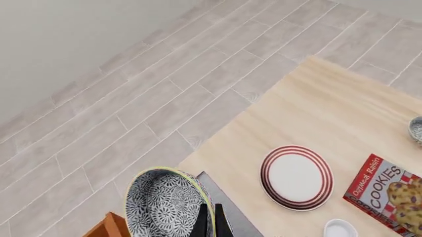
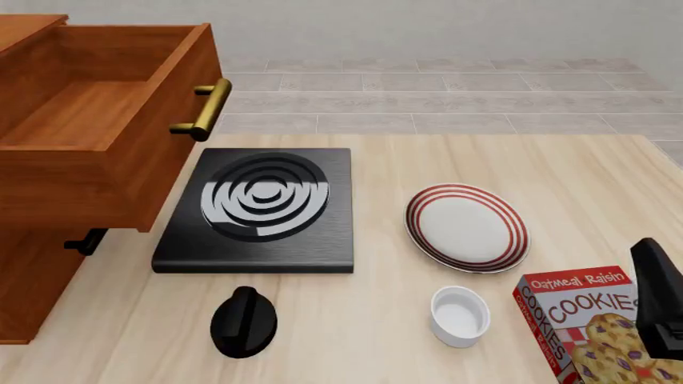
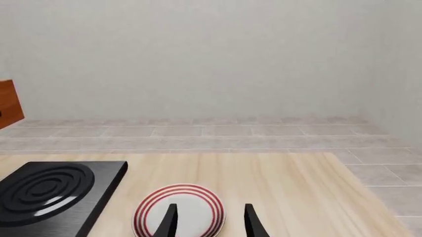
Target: Pick the akita bowl in the top layer of the wooden cabinet and place it on the plate.
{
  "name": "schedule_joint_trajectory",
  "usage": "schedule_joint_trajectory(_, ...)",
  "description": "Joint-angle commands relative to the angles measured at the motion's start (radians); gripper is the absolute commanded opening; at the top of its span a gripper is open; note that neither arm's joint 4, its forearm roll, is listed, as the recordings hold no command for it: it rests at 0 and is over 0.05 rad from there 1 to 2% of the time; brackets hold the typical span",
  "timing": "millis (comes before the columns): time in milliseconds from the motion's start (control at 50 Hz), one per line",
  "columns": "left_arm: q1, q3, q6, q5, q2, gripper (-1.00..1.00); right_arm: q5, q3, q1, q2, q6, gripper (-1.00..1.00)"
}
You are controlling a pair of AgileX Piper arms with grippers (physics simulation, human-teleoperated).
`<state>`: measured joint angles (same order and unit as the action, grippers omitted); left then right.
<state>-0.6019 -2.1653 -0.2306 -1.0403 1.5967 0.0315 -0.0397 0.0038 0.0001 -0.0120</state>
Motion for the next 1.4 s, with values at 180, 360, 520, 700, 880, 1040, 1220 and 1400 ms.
schedule_joint_trajectory(180,-0.133,0.103,-0.056,0.096,-0.024,-1.0,0.002,-0.003,0.002,0.0,0.007,1.0)
schedule_joint_trajectory(360,-0.194,0.128,-0.056,0.128,-0.019,-1.0,0.003,-0.004,0.001,0.0,0.009,1.0)
schedule_joint_trajectory(520,-0.231,0.207,-0.057,0.176,-0.029,-1.0,0.003,-0.004,0.004,0.0,0.013,1.0)
schedule_joint_trajectory(700,-0.264,0.267,-0.056,0.221,-0.028,-1.0,0.004,-0.005,0.004,0.0,0.014,1.0)
schedule_joint_trajectory(880,-0.312,0.304,-0.042,0.26,-0.004,-1.0,0.004,-0.007,0.003,0.0,0.016,1.0)
schedule_joint_trajectory(1040,-0.338,0.334,-0.034,0.286,0.015,-1.0,0.004,-0.008,0.004,0.0,0.017,1.0)
schedule_joint_trajectory(1220,-0.356,0.371,-0.03,0.321,0.038,-1.0,0.005,-0.01,0.002,0.0,0.016,1.0)
schedule_joint_trajectory(1400,-0.366,0.384,-0.033,0.337,0.055,-1.0,0.007,-0.01,0.002,0.0,0.014,1.0)
